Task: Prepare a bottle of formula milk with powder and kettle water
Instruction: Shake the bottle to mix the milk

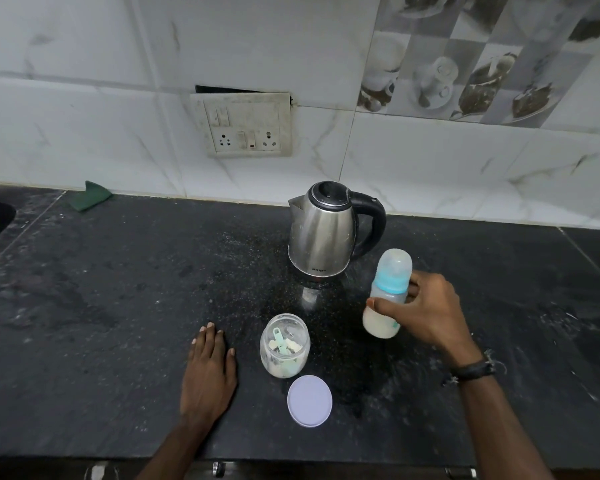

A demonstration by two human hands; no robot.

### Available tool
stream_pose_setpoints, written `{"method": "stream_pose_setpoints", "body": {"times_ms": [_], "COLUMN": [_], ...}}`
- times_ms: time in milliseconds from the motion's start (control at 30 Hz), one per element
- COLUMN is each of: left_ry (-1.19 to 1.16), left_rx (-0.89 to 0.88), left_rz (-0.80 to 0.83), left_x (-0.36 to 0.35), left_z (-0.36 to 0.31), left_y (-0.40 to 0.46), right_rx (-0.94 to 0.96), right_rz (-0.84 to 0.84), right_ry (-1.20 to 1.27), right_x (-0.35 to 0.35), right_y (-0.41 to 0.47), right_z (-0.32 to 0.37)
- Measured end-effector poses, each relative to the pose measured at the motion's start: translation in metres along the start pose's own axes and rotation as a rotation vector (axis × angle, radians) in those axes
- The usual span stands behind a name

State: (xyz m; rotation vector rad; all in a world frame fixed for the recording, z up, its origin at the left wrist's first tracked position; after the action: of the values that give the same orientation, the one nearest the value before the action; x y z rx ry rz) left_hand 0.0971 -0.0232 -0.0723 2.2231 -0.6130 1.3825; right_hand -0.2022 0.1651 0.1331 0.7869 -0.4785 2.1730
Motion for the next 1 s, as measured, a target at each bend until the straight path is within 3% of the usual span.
{"method": "stream_pose_setpoints", "body": {"times_ms": [67,200,300,400,533,633,867,1000], "left_ry": [-0.001,-0.002,-0.007,-0.005,-0.011,-0.009,-0.012,-0.012], "left_rx": [0.001,0.005,0.004,0.005,0.009,0.009,0.011,0.014], "left_rz": [0.003,-0.002,0.003,0.004,0.000,0.004,0.004,-0.001], "left_x": [0.000,0.001,0.001,0.001,0.002,0.000,-0.001,0.000], "left_z": [-0.001,0.000,0.000,0.000,0.000,0.000,0.000,0.001], "left_y": [0.000,0.000,0.000,0.000,0.000,0.000,0.000,0.000], "right_rx": [-0.014,-0.017,-0.016,-0.029,-0.020,0.011,-0.002,0.017], "right_rz": [0.115,0.115,0.215,0.131,0.188,0.150,0.178,0.062], "right_ry": [0.050,-0.173,-0.077,-0.061,-0.052,-0.187,0.035,-0.155], "right_x": [-0.004,-0.001,-0.011,-0.007,-0.015,-0.013,-0.018,-0.009], "right_y": [0.002,0.006,0.002,0.004,0.000,0.003,0.006,0.005], "right_z": [0.001,-0.002,0.000,-0.001,0.000,0.001,0.010,0.011]}}
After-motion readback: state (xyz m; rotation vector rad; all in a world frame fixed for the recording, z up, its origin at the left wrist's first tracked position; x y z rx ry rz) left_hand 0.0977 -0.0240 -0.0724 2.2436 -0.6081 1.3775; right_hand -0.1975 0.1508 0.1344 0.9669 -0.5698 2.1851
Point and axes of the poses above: each hand's wrist, its own y-axis towards the middle knuckle, its own x-axis out of the back of the hand, z = x × y, the point moved 7 cm from there along y, towards the middle knuckle, and after that the axes turned 4 degrees about -x, right-handed, at the moved point
